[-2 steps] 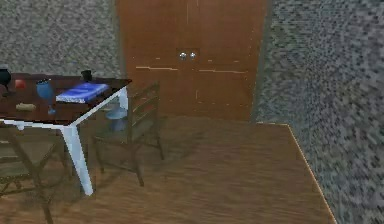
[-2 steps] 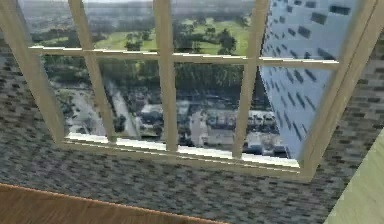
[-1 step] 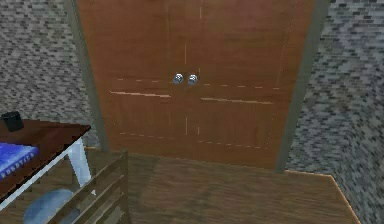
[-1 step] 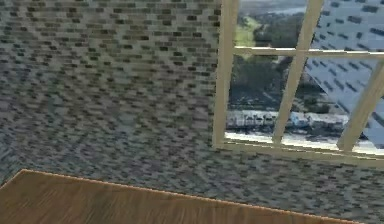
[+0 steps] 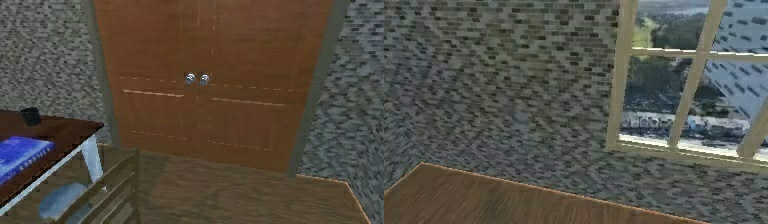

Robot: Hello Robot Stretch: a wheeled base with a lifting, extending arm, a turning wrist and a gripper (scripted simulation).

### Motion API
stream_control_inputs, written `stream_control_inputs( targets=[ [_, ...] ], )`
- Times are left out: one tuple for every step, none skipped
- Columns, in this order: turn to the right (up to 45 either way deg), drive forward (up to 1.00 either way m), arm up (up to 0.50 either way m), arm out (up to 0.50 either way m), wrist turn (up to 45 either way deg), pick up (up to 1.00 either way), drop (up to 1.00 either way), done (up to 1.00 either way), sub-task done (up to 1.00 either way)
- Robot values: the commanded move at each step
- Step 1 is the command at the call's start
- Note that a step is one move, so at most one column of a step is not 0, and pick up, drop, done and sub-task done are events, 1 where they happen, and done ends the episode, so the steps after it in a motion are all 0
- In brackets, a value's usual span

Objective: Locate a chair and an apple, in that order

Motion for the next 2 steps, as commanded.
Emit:
stream_control_inputs(
  targets=[
    [0.0,0.85,0.00,0.00,0.0,0.00,0.00,0.00,0.00],
    [-27.0,0.00,0.00,0.00,0.0,0.00,0.00,0.00,0.00]
  ],
)
